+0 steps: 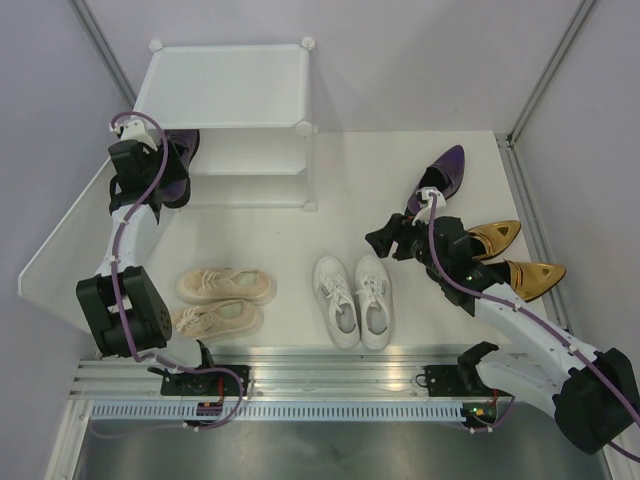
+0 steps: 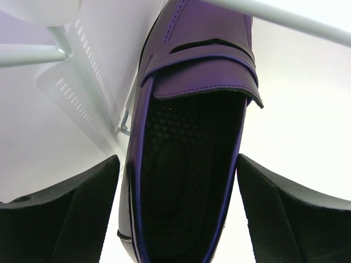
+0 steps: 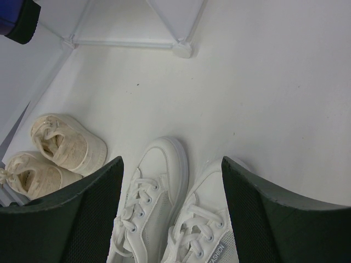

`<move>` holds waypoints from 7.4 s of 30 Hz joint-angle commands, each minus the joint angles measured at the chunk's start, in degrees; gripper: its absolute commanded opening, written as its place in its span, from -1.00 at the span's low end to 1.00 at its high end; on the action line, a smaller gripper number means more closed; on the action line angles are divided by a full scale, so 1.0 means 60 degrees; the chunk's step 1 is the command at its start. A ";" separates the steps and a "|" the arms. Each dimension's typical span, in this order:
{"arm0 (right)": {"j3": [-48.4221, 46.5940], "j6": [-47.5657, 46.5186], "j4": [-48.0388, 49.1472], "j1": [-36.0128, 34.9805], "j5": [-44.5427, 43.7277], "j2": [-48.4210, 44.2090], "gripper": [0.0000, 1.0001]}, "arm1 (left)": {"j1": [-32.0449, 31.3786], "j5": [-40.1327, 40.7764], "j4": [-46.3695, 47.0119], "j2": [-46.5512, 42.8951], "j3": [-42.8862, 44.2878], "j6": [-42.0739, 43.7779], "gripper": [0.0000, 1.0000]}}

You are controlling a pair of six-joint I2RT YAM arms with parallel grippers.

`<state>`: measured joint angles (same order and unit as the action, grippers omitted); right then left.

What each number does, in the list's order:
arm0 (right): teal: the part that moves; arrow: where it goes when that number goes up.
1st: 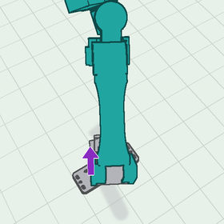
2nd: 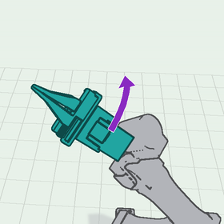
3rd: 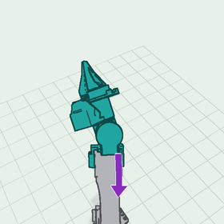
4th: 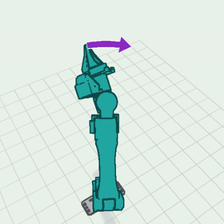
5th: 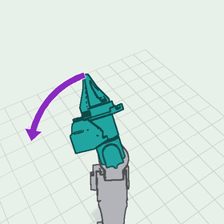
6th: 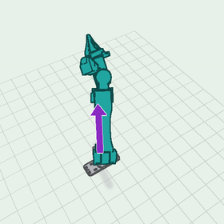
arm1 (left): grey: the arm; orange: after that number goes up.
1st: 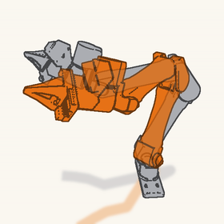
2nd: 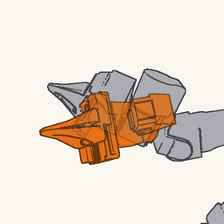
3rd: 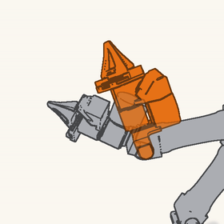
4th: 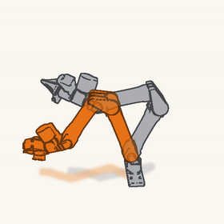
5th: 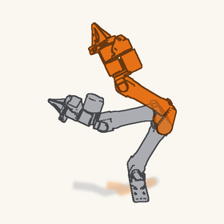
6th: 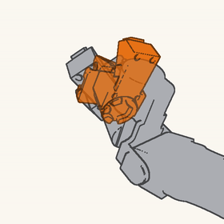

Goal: Place and organize the shoes in the shoe cabinet
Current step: Place the shoe in the shoe cabinet.

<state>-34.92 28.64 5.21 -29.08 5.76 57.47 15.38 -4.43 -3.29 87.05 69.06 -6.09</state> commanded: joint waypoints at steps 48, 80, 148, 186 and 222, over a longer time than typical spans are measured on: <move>0.0238 0.0353 0.0625 0.0027 0.1076 -0.0057 0.53 | 0.0045 -0.0126 -0.2073 -0.3900 -0.0564 -0.1958 0.53; 0.0443 0.0602 0.0874 0.0027 0.1472 -0.0218 0.53 | 0.0045 0.0254 0.1177 -0.3215 -0.4098 0.0940 0.86; 0.0341 0.0177 0.0669 0.0042 0.0783 0.0118 0.62 | 0.0045 -0.0039 0.2965 -0.1632 -0.2340 0.0077 -0.26; 0.0180 0.0089 0.0698 0.0086 0.0607 0.0734 0.61 | 0.0045 -0.0228 0.3508 0.0009 -0.1476 -0.0611 0.67; 0.0326 0.0192 0.0699 0.0086 0.0827 0.0323 0.62 | 0.0045 -0.0669 0.2364 -0.1544 -0.2516 -0.0567 0.09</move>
<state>-32.25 30.17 7.75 -28.64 10.22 60.23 15.57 -6.59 9.91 77.97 54.13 -8.32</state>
